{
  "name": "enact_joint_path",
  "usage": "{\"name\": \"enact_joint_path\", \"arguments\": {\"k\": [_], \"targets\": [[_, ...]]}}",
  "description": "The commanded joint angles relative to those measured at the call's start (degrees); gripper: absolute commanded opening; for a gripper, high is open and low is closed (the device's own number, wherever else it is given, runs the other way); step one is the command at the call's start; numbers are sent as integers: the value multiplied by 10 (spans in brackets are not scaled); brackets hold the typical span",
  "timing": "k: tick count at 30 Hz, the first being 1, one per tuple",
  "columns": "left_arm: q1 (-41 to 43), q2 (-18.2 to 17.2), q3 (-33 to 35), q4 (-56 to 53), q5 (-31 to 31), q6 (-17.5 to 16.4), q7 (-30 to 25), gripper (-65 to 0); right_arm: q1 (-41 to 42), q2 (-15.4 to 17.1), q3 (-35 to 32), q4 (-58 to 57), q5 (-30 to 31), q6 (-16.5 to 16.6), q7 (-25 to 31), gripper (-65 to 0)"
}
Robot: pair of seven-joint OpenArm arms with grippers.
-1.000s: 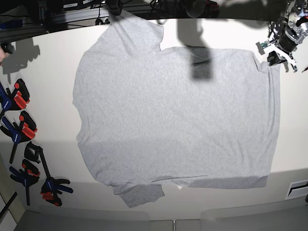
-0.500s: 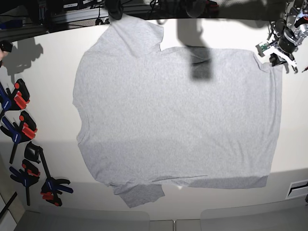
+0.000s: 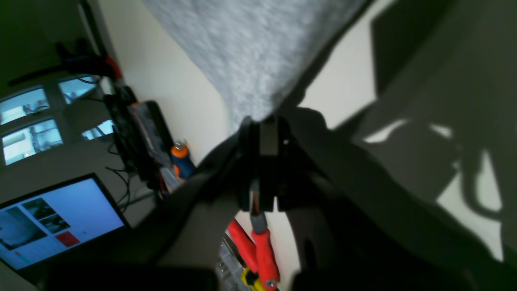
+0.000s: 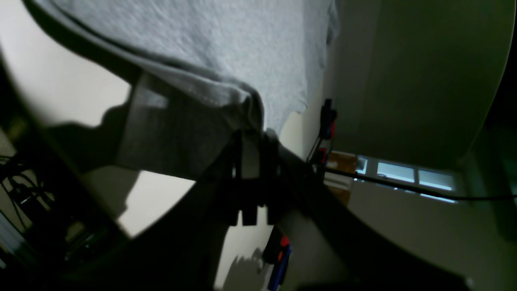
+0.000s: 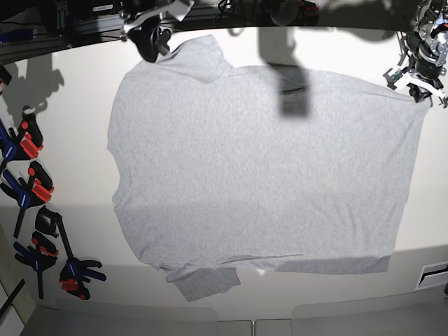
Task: Fold the T-shirt properly
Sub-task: 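Grasp the shirt shoulder corner with the right gripper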
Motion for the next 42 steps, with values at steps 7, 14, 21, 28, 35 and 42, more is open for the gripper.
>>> {"name": "enact_joint_path", "arguments": {"k": [7,14,21,28,35,42], "targets": [[-2,-11,-5,22,5,16,-15,-650,76,-24,4,10,70,-8,42,-650],[-2,-11,-5,22,5,16,-15,-650,113,-77,4,10,121,0,46,-650],[-3,-11,-5,22,5,16,-16,-650,64,-62,4,10,114,0,26,-650],[-3,-12,-5,22,5,16,-15,-650,61,-47,5,10,89,-1,25,-650],[-3,-11,-5,22,5,16,-13,-650,61,14,4,10,89,-1,25,-650],[-5,-12,-5,22,5,16,-13,-650,62,35,4,10,89,-12,25,-650]]}}
